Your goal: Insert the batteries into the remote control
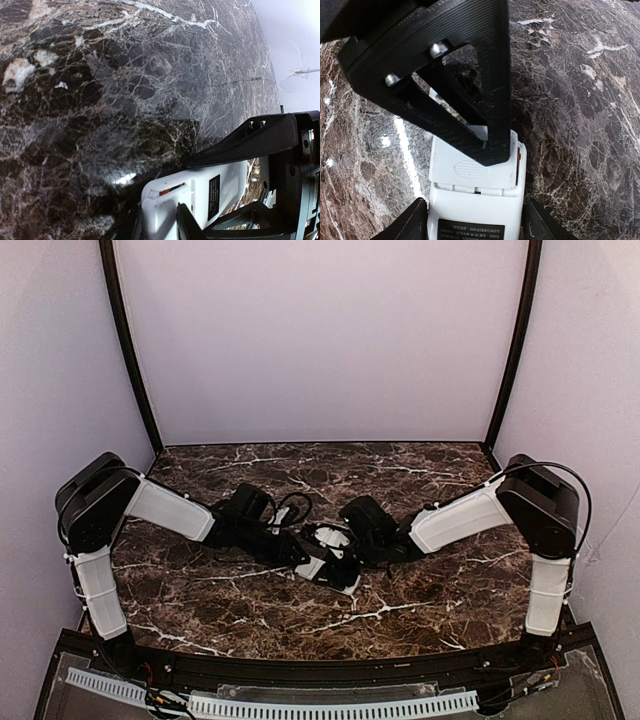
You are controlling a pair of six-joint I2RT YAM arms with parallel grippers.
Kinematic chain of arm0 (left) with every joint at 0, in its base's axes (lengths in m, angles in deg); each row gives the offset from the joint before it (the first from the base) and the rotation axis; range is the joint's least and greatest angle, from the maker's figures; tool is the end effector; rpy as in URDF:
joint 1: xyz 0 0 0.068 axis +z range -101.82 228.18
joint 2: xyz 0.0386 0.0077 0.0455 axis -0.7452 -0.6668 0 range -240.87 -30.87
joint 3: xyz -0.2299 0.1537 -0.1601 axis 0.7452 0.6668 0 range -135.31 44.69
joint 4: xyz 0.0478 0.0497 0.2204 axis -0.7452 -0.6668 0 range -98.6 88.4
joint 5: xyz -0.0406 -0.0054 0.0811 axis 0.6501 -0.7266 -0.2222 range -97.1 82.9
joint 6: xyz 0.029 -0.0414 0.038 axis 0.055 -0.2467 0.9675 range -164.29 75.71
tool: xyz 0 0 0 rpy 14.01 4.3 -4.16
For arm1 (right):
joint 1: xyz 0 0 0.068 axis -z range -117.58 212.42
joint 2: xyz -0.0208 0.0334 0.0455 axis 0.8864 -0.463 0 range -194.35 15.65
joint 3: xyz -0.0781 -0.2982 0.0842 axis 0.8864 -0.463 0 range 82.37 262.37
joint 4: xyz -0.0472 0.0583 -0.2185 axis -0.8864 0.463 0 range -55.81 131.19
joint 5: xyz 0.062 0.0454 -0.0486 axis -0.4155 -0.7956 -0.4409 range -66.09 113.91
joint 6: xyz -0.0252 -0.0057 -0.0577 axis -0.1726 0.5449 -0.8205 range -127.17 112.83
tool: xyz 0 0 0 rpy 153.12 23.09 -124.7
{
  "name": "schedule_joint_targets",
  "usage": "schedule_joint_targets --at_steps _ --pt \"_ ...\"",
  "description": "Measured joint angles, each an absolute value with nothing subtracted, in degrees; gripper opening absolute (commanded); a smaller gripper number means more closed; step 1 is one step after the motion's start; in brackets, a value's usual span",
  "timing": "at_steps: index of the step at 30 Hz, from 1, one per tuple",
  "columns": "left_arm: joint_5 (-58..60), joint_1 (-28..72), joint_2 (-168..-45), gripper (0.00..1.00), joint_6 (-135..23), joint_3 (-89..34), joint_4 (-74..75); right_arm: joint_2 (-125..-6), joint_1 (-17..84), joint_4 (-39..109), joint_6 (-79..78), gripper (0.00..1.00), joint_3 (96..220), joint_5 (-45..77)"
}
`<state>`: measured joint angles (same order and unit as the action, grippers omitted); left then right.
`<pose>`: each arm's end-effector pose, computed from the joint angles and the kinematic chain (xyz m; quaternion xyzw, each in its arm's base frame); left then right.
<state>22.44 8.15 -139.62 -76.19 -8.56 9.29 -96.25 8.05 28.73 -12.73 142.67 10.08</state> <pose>0.2699 -0.2580 0.1865 0.1613 0.8829 -0.4095 0.1639 0.2231 0.3312 0.1866 -0.4990 0.7753 0.2549 0.2915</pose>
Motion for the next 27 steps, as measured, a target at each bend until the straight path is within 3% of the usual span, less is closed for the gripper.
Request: schedule_joint_targets --at_steps 16,27 --pt "22.03 8.32 -139.55 0.11 -76.19 -6.90 14.56 -96.25 8.14 26.88 -12.49 0.57 141.70 9.10" --pt "21.52 8.12 -140.38 0.23 -76.52 -6.46 15.37 -96.27 8.21 26.35 -11.09 0.56 141.60 9.08"
